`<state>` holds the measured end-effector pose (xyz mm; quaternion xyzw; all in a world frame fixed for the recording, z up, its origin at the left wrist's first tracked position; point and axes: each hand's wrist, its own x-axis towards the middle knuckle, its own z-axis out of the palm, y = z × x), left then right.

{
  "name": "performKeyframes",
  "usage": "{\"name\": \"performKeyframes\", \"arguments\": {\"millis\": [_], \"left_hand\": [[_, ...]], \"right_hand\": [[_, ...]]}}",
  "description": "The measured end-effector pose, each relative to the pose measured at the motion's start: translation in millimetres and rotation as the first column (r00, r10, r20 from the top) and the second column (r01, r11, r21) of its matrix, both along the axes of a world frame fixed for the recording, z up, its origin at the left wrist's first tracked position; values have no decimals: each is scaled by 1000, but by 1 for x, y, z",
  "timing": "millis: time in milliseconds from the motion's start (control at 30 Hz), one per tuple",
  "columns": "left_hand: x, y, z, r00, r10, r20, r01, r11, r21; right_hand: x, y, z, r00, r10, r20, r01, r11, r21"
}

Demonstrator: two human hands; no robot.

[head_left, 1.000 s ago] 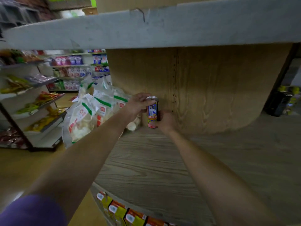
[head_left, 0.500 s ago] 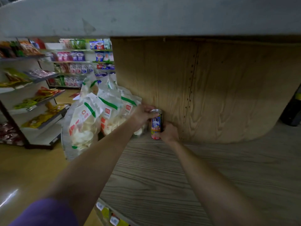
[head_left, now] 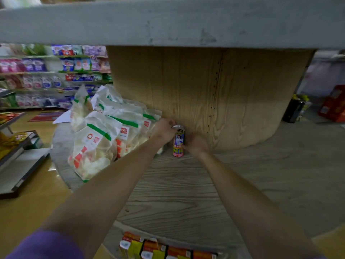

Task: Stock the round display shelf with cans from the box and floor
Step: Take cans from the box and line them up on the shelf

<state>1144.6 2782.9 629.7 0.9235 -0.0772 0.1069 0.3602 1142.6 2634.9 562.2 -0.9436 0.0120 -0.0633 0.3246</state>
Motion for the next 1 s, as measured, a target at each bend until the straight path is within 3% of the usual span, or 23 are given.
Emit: {"name": "performKeyframes", "arguments": {"millis": [100, 233, 333, 467, 567, 767, 867, 1000], "left_hand": [[-6, 0, 6, 986, -38, 165, 33, 999, 33], [-16, -26, 0, 942, -297, 154, 311, 947, -78], [-35, -57, -17, 902, -410, 136, 430, 885, -180], [-77, -108, -51, 837, -546, -37, 525, 821, -226], [-128, -145, -73, 711, -681, -177, 635, 729, -254], [-237, -215, -107, 625, -741, -248, 648, 669, -365], [-289, -252, -123, 626, -718, -305, 648, 696, -308], [-353, -298, -164, 615, -678, -403, 716, 694, -77]], "right_hand": [[-22, -9, 13, 995, -91, 36, 89, 995, 48], [-65, -34, 21, 962, -239, 134, 203, 951, 234], [-111, -57, 19, 936, -336, 102, 276, 882, 382], [-178, -96, -5, 902, -432, 23, 379, 814, 440], [-232, -128, -27, 885, -464, -32, 431, 792, 432], [-341, -198, -70, 809, -587, -48, 554, 731, 400], [-399, -234, -96, 782, -615, -98, 597, 696, 398], [-486, -282, -130, 796, -526, -300, 605, 711, 358]]}}
